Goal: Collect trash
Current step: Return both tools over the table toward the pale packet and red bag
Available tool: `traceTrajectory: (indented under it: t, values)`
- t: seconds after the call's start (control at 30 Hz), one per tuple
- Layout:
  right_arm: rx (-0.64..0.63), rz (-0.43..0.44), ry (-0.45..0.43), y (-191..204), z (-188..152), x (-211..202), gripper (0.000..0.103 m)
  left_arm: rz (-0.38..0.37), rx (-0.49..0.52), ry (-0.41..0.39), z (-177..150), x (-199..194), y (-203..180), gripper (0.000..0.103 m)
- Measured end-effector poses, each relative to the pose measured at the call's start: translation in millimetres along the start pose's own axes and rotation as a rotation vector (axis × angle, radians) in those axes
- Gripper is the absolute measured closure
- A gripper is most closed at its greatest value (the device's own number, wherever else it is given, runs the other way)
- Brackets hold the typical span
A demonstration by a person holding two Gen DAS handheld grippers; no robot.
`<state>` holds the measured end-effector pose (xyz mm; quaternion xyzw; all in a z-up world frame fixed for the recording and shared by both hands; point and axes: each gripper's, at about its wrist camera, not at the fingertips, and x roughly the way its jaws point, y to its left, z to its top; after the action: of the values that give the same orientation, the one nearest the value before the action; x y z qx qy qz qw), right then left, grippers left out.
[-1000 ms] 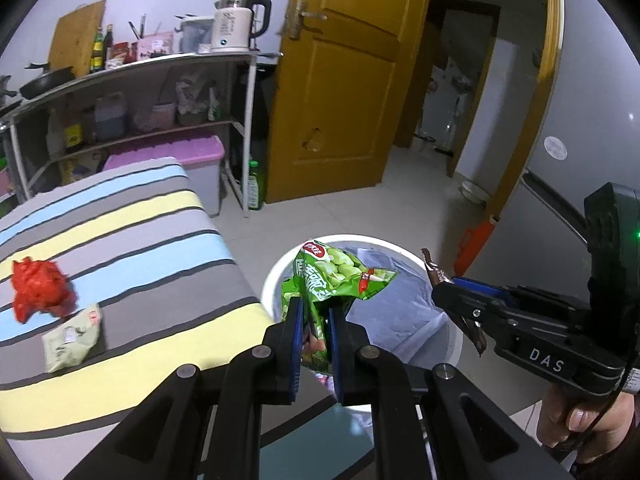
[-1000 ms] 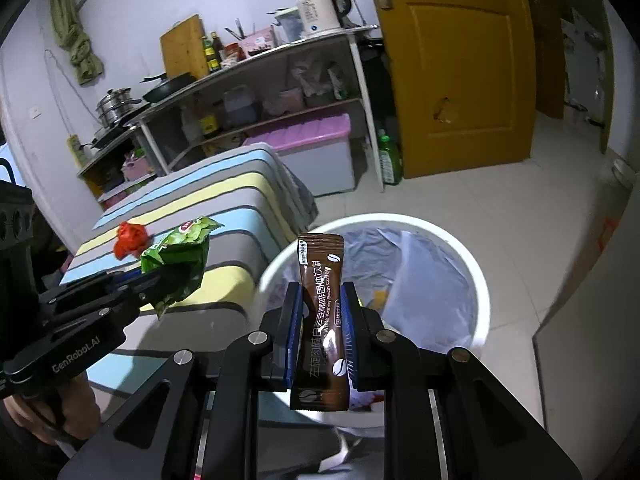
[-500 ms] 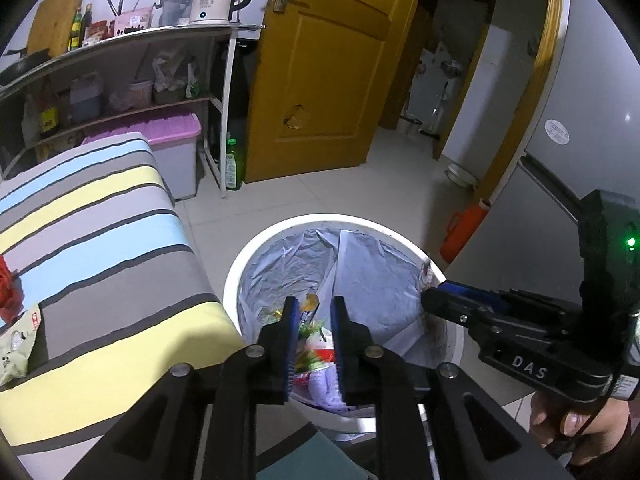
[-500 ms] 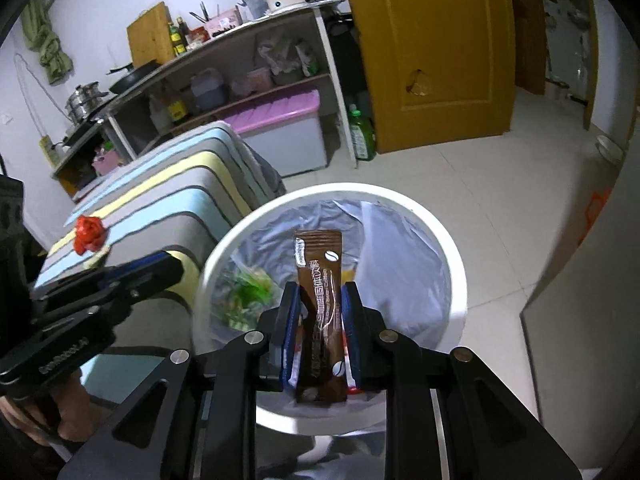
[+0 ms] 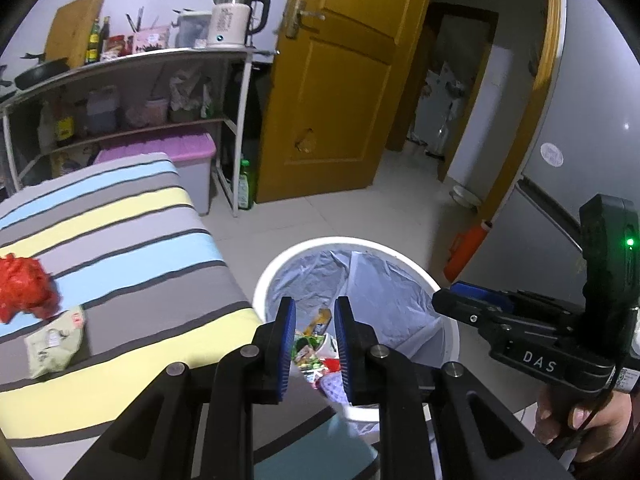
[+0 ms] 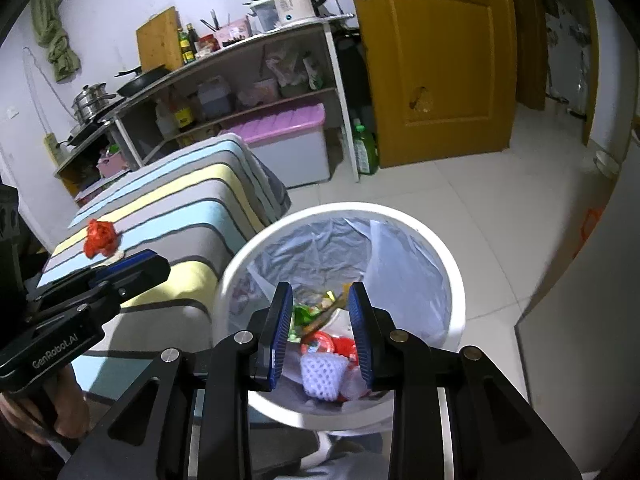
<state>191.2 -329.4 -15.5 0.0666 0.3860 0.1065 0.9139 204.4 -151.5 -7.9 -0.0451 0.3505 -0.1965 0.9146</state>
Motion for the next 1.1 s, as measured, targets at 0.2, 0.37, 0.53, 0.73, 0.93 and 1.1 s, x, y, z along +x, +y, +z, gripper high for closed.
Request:
traceTrajectory:
  t: [0.2, 0.37, 0.53, 0.73, 0.93, 1.1]
  values:
    - [-0.049, 0.046, -0.026, 29.8, -1.4, -14.4, 0.073, 0.038, -0.019, -0.046, -6.2, -34.9, 10.7, 0.084]
    - [-0.097, 0.099, -0.038, 57.4, -3.8, -21.4, 0.073, 0.076, -0.040, -0.075, -11.6, -63.0, 25.9, 0.084]
    - [-0.151, 0.156, -0.040, 88.2, -6.9, -23.7, 0.073, 0.116, -0.073, -0.101, -22.9, -91.3, 46.2, 0.084]
    - [-0.199, 0.205, -0.027, 119.7, -11.7, -20.4, 0.073, 0.169, -0.119, -0.122, -34.1, -116.1, 75.1, 0.084]
    - [-0.225, 0.246, -0.012, 139.2, -11.8, -10.4, 0.069, 0.213, -0.161, -0.132, -40.4, -129.1, 101.1, 0.084]
    - [-0.239, 0.271, 0.007, 154.3, -10.5, 1.5, 0.069, 0.242, -0.184, -0.138, -45.4, -137.0, 119.1, 0.084]
